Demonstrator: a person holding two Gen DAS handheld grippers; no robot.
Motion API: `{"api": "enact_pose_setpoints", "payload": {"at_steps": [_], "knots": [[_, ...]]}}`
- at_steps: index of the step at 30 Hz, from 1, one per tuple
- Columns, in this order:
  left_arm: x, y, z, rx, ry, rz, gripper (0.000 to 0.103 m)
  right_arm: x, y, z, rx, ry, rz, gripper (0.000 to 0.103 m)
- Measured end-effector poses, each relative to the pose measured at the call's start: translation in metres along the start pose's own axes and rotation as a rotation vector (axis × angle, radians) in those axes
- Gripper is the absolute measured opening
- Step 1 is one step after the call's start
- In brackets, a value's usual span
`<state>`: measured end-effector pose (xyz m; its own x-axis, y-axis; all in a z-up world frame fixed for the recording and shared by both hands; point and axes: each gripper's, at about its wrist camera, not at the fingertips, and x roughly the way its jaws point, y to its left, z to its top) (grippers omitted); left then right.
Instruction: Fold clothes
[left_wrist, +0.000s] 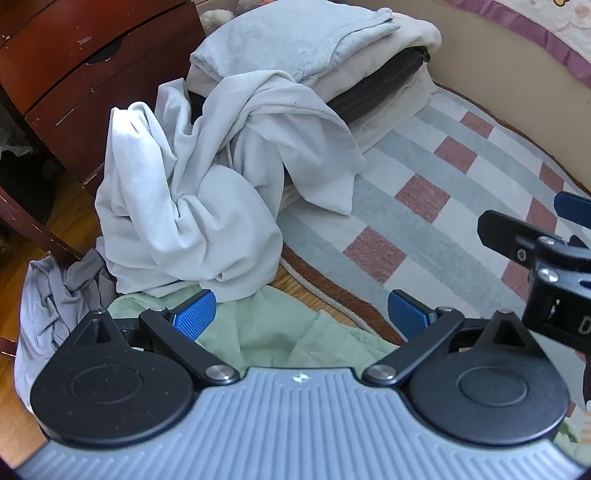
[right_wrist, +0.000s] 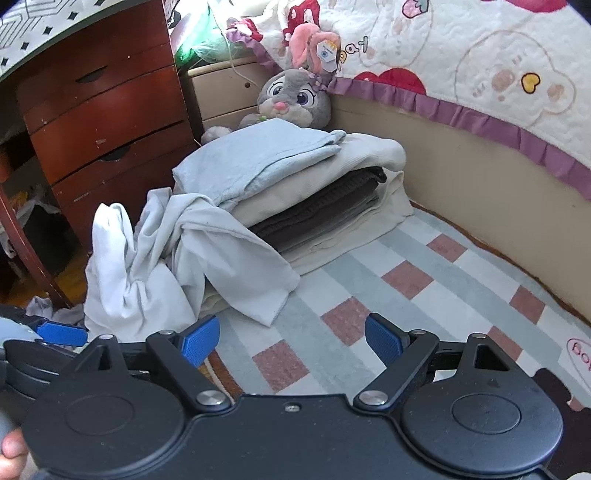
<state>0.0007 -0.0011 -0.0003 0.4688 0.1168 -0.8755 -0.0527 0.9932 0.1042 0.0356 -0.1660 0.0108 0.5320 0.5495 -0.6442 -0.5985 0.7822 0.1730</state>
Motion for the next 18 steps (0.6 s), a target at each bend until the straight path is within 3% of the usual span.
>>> {"api": "enact_pose_setpoints", "payload": {"at_steps": [6,18], "knots": [[-0.002,0.0,-0.005,-0.024,-0.037,-0.035,0.1,-0.001,0.001,0.001,-0.032,0.016,-0.034,0.089],[0.006,0.009,-0.004,-0.028,-0.009,-0.021,0.1,0.002,-0.006,-0.003,-0.004,0.02,-0.017,0.089]]}}
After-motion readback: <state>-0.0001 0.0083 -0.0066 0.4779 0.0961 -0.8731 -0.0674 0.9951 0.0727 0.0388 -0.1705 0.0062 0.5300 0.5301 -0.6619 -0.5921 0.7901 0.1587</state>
